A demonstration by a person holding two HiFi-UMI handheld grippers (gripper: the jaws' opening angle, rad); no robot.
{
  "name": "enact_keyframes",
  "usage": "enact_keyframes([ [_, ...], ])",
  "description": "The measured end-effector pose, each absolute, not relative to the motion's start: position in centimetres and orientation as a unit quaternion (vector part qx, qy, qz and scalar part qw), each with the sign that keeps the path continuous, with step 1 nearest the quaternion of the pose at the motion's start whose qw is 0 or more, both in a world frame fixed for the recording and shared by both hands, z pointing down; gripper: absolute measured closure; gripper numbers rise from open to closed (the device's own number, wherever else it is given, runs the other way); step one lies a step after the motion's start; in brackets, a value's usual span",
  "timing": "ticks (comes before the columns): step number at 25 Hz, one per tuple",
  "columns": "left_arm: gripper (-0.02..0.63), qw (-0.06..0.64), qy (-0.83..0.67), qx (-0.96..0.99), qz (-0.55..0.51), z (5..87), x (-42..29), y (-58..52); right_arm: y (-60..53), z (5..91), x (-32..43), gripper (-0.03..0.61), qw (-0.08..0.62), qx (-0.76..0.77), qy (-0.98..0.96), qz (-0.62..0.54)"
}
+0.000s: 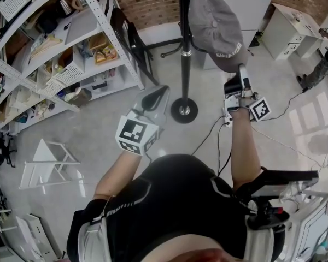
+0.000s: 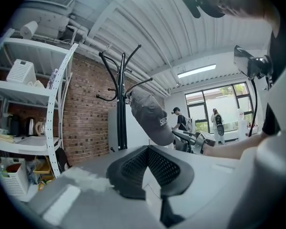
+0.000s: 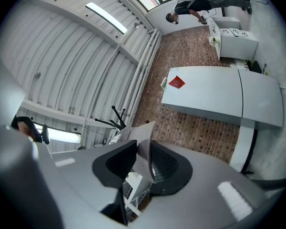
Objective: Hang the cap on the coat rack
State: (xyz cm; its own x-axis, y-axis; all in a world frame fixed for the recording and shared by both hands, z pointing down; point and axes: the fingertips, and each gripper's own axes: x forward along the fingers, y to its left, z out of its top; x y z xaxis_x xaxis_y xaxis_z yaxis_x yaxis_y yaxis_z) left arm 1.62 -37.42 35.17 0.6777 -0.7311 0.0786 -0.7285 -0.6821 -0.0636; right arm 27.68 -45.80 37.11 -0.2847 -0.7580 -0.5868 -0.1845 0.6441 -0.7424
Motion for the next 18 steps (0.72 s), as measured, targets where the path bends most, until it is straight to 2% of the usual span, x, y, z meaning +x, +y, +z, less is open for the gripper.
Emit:
enact_keyframes([
  [8,0.609,0.01,0.422,-0.905,-0.05,35.5,-0.9,-37.7,-46.9,38.9,25.7,0.471,0.502,-0.317,0.749,-0.294],
  [18,0.61,0.005,0.423,-0.905,-0.05,36.1,-1.6,-37.6,-46.9,40.2,23.7,0.468,0.443,-0.351,0.773,-0.288],
])
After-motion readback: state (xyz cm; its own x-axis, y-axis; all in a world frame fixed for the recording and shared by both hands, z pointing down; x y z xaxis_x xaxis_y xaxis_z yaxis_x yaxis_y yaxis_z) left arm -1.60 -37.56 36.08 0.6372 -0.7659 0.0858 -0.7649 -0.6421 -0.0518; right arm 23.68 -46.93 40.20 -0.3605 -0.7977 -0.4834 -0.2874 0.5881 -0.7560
